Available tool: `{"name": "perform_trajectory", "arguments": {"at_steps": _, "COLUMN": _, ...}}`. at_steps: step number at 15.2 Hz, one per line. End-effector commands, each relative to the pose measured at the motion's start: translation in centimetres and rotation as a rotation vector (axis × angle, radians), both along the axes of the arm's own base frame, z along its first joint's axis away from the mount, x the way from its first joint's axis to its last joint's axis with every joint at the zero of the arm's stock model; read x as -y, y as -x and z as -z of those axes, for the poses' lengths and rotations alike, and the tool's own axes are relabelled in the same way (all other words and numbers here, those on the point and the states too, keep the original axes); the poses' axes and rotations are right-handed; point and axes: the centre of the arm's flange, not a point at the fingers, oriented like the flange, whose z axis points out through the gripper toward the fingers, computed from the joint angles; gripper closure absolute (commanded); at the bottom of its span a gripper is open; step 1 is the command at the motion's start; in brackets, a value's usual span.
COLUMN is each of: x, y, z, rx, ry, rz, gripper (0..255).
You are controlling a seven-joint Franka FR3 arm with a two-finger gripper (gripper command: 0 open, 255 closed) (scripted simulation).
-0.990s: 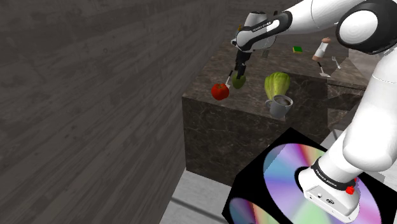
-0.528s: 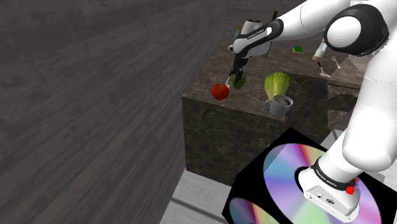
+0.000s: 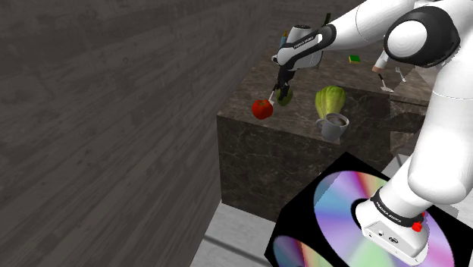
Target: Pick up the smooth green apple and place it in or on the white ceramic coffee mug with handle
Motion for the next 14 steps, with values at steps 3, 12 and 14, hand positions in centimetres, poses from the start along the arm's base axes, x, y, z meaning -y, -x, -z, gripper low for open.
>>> {"name": "perform_trajectory", "arguments": {"at_steps": 3, "x": 0.0, "y": 0.0, "z": 0.0, "rx": 0.0, "ry": 0.0, "rz": 0.0, "gripper": 255}}
{"name": "perform_trajectory", "arguments": {"at_steps": 12, "x": 0.0, "y": 0.0, "z": -1.1, "rx": 0.0, "ry": 0.0, "rz": 0.0, "gripper": 255}}
{"name": "perform_trajectory", "arguments": {"at_steps": 14, "x": 0.0, "y": 0.0, "z": -2.1, "rx": 0.0, "ry": 0.0, "rz": 0.0, "gripper": 255}}
